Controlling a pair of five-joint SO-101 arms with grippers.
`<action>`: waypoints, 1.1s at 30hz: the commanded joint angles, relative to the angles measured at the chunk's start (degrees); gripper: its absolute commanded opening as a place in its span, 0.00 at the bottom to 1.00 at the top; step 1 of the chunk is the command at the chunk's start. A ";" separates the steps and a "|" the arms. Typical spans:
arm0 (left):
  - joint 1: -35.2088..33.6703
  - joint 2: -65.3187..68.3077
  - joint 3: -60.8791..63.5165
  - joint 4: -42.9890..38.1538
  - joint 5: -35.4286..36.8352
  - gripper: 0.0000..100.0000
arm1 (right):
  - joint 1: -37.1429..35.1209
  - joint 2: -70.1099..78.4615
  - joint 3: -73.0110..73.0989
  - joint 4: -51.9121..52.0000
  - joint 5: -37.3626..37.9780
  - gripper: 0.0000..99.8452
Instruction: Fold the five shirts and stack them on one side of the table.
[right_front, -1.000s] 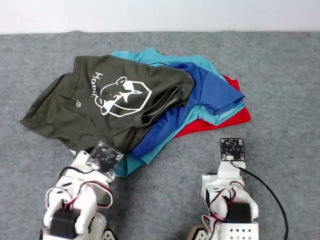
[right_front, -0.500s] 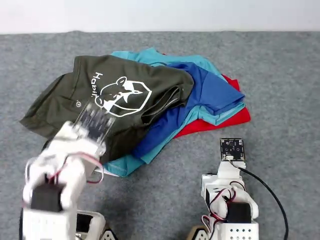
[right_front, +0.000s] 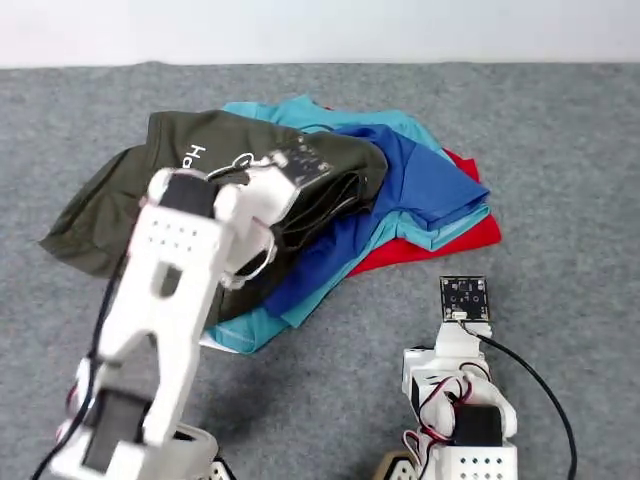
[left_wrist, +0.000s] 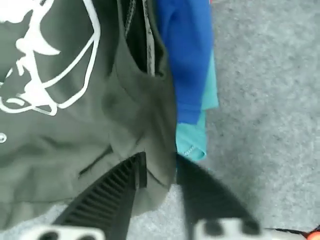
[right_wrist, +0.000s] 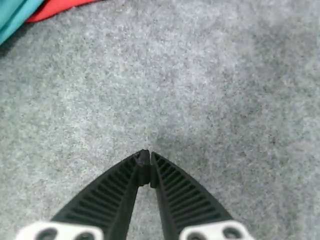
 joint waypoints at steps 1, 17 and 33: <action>-0.62 5.36 -6.46 2.02 0.79 0.33 | 0.04 -0.40 0.88 0.22 0.53 0.01; -1.41 35.34 -16.22 -4.92 1.05 0.35 | 0.04 -0.40 0.88 0.22 0.53 0.01; -3.52 25.32 -25.98 2.02 -0.18 0.00 | 0.04 -0.40 0.88 0.22 0.53 0.01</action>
